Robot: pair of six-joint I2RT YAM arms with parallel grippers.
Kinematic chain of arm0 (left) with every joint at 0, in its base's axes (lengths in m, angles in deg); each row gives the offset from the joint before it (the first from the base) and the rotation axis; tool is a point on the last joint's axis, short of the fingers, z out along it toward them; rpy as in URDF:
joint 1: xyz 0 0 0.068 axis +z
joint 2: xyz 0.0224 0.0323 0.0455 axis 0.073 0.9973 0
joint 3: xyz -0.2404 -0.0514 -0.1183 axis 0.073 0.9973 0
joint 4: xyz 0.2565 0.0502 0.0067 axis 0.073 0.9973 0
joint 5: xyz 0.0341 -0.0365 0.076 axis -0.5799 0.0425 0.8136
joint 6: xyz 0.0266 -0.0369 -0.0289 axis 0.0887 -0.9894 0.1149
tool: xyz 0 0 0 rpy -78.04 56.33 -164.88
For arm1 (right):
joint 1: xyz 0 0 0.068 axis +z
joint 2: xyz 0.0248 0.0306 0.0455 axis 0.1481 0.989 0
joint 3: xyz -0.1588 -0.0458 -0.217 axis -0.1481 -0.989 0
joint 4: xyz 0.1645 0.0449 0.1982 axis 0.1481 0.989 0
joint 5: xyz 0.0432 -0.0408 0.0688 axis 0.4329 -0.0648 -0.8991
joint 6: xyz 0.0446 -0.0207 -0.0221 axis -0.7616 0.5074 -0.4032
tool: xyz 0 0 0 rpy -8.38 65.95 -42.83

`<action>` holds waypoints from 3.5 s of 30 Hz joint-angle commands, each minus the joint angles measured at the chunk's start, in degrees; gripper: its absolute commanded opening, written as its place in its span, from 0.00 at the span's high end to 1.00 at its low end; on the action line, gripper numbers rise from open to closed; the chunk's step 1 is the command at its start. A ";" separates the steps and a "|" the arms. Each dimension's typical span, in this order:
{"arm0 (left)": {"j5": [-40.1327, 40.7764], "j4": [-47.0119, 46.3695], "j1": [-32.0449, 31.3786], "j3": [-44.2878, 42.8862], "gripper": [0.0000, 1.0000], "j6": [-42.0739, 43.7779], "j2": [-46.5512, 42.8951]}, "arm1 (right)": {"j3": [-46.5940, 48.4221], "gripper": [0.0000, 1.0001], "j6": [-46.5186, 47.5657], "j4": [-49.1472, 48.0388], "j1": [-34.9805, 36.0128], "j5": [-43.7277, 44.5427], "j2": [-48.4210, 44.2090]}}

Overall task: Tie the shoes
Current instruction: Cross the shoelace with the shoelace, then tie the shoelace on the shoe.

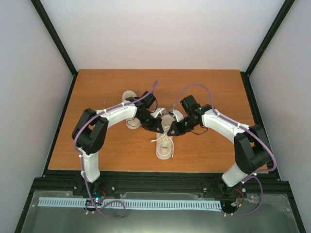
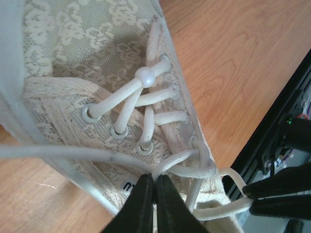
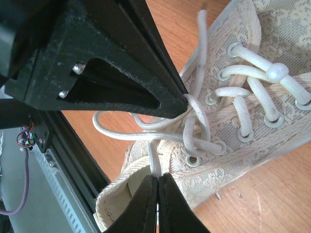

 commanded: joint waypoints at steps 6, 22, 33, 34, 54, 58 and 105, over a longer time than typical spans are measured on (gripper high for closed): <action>1.08 -4.92 -0.50 1.40 0.99 -1.52 -4.57 | 3.51 0.97 -1.11 0.48 0.03 4.25 -0.77; 2.62 -7.43 -0.59 5.00 0.99 -3.83 -8.31 | 6.35 0.97 -0.75 -1.71 0.07 1.09 4.07; 3.38 -8.07 -0.59 5.12 0.99 -4.50 -8.83 | 5.52 0.97 -0.18 -3.41 0.60 0.55 6.35; 3.46 -8.34 -0.59 5.19 0.99 -4.68 -8.81 | 5.45 0.97 -0.22 -3.48 0.71 0.53 6.46; 1.57 -10.17 -0.77 6.74 0.99 -5.16 -9.95 | 4.45 0.97 -1.60 -5.14 1.51 2.85 8.38; 1.64 -10.44 -0.77 6.70 0.99 -5.41 -9.88 | 4.64 0.97 -1.60 -5.28 1.53 2.75 8.85; -1.42 -3.63 4.86 0.26 0.71 -6.67 -0.88 | 3.11 0.97 -3.47 -6.71 1.53 3.19 7.65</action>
